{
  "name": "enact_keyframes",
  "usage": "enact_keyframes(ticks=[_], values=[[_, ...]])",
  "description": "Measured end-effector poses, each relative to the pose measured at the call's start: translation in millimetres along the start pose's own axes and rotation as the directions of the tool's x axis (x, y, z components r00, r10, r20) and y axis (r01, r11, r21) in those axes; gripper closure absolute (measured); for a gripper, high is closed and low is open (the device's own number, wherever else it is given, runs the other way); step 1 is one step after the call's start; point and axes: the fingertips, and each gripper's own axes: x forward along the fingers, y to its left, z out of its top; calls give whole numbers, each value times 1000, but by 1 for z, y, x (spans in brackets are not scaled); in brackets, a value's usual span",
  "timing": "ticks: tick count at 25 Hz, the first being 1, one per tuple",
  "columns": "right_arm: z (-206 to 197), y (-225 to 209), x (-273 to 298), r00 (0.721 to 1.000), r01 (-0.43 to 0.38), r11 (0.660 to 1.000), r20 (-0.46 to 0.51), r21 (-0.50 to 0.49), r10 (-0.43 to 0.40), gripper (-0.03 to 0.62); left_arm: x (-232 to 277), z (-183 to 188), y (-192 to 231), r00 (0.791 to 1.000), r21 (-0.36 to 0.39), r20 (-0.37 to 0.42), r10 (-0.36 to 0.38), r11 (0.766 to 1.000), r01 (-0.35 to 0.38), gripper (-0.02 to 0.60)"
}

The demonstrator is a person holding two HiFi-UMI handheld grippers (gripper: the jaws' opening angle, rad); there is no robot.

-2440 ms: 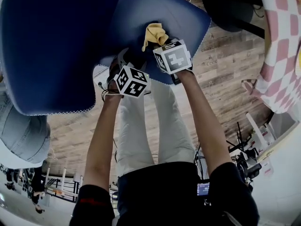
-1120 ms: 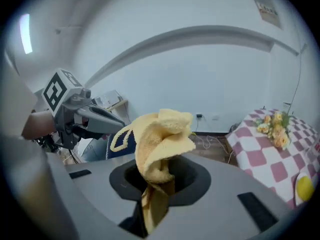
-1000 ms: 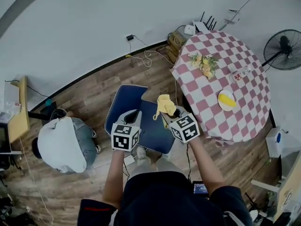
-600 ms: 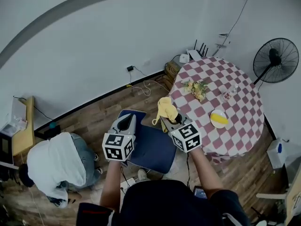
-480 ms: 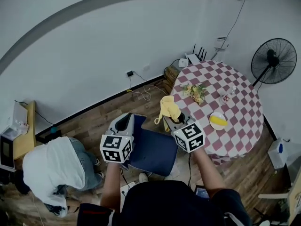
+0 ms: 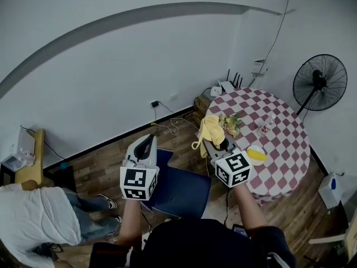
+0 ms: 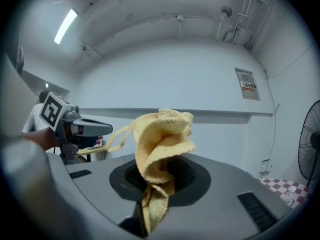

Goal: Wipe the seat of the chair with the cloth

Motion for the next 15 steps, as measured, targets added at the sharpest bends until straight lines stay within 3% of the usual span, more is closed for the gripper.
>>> enact_keyframes(ticks=[5, 15], values=[[12, -6, -2, 998, 25, 1000, 49, -2, -25, 525, 0, 2, 1, 1000, 8, 1, -1, 1000, 1, 560], [12, -9, -2, 998, 38, 999, 58, -17, -37, 525, 11, 8, -8, 999, 11, 23, -28, 1000, 28, 560]])
